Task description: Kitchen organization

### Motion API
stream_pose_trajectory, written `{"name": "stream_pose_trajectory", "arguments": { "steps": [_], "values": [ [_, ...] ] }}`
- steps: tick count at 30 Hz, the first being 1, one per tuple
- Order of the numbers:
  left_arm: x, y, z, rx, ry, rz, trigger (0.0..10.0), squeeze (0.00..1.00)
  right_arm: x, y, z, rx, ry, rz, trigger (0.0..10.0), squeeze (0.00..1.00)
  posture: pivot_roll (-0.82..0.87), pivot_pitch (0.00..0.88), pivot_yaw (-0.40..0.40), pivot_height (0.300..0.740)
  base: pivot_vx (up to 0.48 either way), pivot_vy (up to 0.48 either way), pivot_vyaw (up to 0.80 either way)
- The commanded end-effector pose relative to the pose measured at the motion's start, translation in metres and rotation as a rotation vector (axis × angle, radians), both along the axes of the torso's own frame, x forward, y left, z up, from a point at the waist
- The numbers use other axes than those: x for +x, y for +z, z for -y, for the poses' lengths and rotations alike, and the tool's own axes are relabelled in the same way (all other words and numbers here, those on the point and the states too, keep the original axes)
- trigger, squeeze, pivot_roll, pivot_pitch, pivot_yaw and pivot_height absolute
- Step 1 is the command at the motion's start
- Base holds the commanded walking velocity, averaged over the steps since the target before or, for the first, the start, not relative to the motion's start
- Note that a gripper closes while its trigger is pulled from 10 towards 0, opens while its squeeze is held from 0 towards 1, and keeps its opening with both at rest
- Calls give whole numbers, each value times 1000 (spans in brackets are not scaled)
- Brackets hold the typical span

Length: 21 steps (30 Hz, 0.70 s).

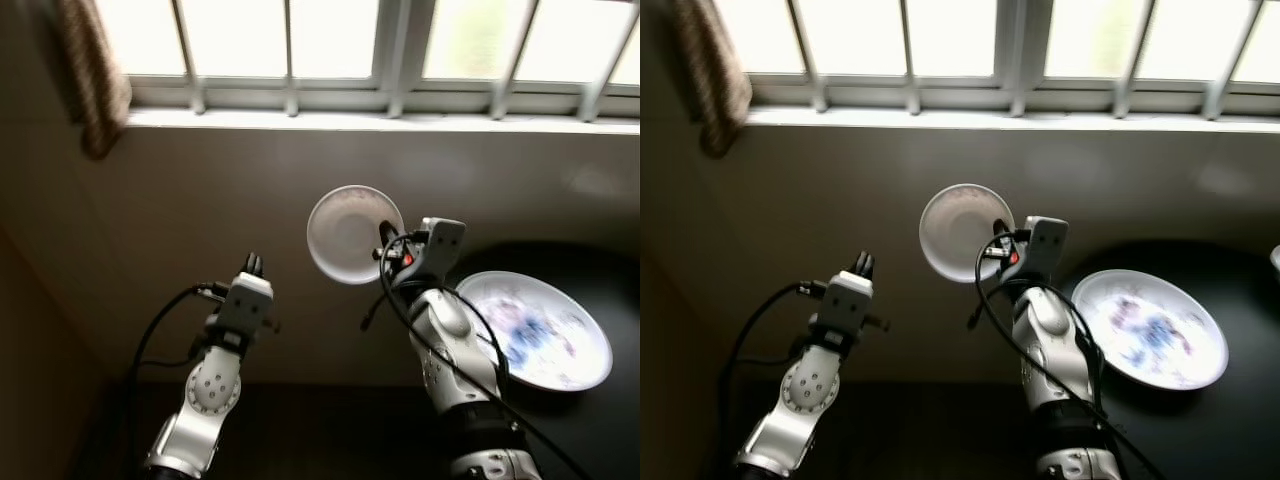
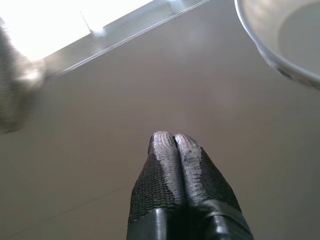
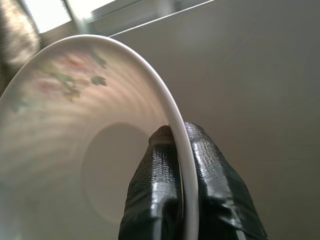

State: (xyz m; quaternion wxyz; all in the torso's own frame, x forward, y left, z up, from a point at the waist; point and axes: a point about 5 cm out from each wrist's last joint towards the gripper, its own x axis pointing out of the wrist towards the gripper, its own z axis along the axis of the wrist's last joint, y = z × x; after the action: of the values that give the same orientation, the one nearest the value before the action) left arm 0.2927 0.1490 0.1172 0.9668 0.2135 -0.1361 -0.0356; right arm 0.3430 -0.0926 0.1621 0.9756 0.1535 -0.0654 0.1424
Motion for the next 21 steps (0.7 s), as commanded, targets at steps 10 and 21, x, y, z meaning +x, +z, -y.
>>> {"name": "stream_pose_trajectory", "arguments": {
  "steps": [10,21],
  "values": [
    [-2,2,6,-3,-17,23,10000,0,-1,7,7,-44,-36,60,0,0,-40,0,-22,740,0,0,800],
    [-2,8,5,-28,-15,56,10000,0,-1,17,7,-122,-74,150,0,0,-39,0,-20,740,0,0,800]
  ]
}}
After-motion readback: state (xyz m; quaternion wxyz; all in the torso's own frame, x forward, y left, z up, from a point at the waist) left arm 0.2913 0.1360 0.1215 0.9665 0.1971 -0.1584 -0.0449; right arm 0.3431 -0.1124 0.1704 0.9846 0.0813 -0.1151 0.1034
